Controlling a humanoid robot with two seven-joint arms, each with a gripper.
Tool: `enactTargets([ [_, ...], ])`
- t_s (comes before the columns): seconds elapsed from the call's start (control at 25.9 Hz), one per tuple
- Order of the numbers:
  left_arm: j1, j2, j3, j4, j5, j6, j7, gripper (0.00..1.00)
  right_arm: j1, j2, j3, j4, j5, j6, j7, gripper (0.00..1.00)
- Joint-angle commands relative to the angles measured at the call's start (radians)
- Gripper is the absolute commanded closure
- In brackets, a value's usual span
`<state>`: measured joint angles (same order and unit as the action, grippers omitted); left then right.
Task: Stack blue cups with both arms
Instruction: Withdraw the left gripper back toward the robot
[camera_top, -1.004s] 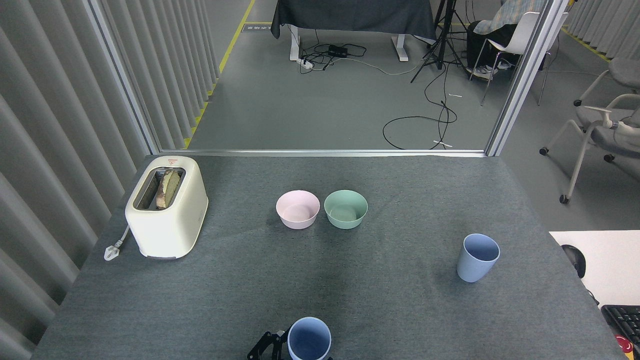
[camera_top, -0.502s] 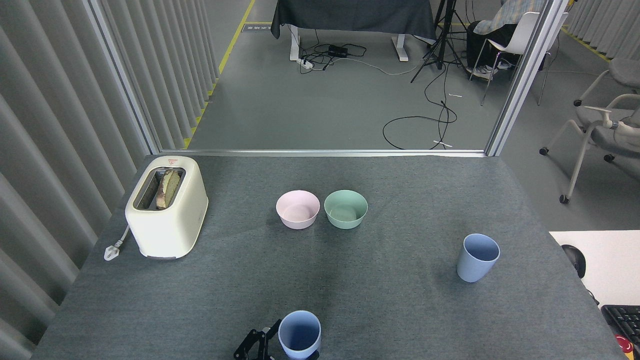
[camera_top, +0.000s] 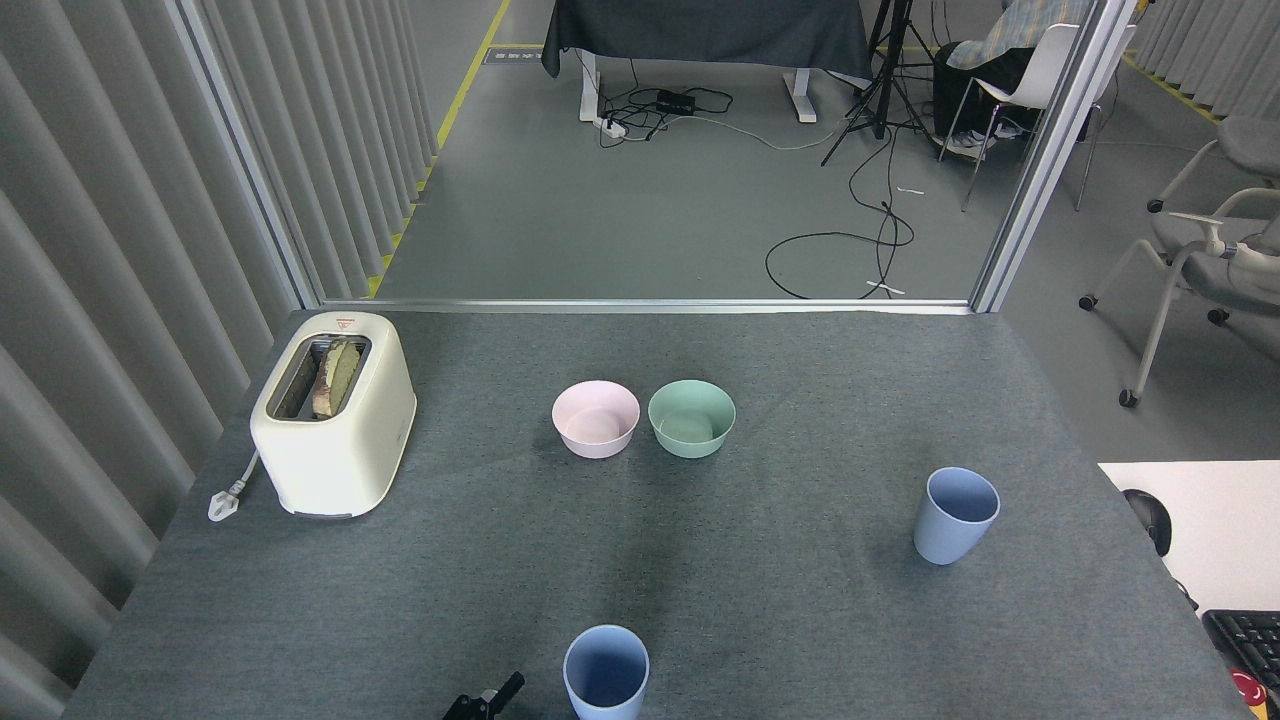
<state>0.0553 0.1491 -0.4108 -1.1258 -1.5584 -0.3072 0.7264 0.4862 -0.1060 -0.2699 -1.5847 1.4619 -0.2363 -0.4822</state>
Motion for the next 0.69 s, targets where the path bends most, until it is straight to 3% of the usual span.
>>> enactTargets([
  [0.0, 0.021, 0.029, 0.038, -0.008, 0.001, 0.000, 0.005, 0.00, -0.003, 0.000, 0.001, 0.002, 0.000, 0.000, -0.002, 0.00],
  [0.08, 0.031, 0.040, 0.116, -0.005, 0.032, 0.005, 0.005, 0.00, -0.015, 0.003, 0.001, 0.000, 0.000, 0.000, -0.001, 0.00],
  [0.19, 0.031, 0.067, 0.326, 0.041, 0.130, -0.001, 0.004, 0.00, -0.023, 0.002, 0.001, 0.000, 0.002, -0.003, 0.001, 0.00],
  [0.35, -0.015, 0.133, 0.451, 0.153, 0.192, 0.019, -0.012, 0.00, -0.069, 0.008, -0.012, 0.015, -0.002, 0.009, 0.007, 0.00],
  [0.46, -0.087, 0.138, 0.530, 0.199, 0.281, 0.051, -0.068, 0.00, -0.156, 0.012, -0.014, 0.130, 0.000, 0.057, 0.008, 0.00],
  [0.66, -0.100, 0.127, 0.538, 0.184, 0.302, 0.088, -0.104, 0.00, -0.327, -0.012, -0.014, 0.301, 0.003, 0.069, 0.008, 0.00],
])
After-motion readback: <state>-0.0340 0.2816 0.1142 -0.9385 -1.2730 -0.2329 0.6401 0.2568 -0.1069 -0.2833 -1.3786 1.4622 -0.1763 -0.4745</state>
